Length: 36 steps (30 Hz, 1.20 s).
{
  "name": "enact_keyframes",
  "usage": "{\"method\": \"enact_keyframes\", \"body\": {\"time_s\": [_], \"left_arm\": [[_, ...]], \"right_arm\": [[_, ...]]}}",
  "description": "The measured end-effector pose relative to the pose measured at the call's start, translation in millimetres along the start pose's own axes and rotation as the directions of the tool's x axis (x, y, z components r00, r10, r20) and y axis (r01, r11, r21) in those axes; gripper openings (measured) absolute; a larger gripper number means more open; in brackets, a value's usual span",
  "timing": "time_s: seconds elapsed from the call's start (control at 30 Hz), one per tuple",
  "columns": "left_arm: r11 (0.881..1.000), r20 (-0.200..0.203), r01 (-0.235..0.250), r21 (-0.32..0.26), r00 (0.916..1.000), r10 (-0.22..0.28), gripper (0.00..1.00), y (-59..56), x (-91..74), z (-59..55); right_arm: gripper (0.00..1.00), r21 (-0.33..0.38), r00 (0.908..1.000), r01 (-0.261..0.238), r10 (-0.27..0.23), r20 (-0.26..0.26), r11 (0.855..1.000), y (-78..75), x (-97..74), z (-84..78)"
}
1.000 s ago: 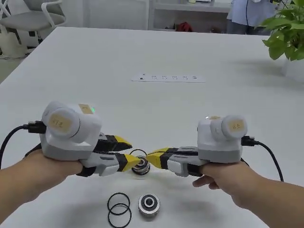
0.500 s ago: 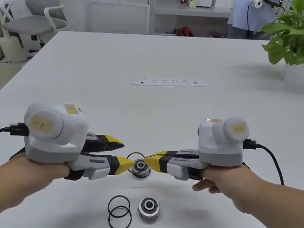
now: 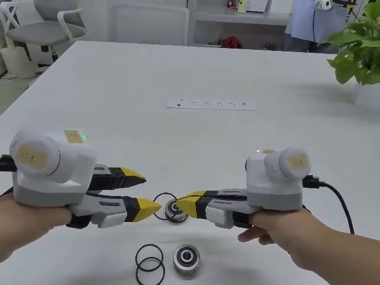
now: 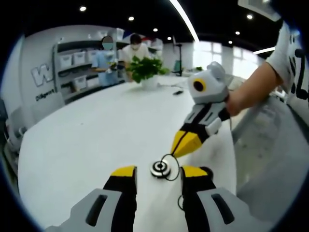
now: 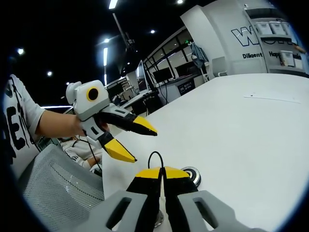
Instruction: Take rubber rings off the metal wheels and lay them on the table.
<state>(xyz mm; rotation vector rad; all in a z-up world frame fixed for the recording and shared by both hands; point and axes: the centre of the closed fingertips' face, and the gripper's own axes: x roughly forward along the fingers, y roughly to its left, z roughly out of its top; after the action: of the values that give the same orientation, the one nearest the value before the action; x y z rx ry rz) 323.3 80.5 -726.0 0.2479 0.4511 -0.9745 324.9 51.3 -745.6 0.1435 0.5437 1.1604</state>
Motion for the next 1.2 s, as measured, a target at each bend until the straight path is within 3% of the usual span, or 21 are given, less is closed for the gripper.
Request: {"method": "enact_keyframes", "body": {"time_s": [0.4, 1.2], "left_arm": [[0.999, -0.016, -0.035, 0.022, 0.9993, 0.035, 0.41, 5.9, -15.3, -11.1], [0.999, -0.041, -0.04, -0.009, 0.9983, 0.04, 0.42, 2.5, -30.5, -35.1]], "right_arm": [[0.0, 0.008, 0.9998, -0.02, 0.02, -0.004, 1.0, 6.5, 4.3, -1.2], [0.0, 0.022, 0.996, -0.065, 0.066, -0.061, 0.998, 19.2, 15.8, -18.3]]}}
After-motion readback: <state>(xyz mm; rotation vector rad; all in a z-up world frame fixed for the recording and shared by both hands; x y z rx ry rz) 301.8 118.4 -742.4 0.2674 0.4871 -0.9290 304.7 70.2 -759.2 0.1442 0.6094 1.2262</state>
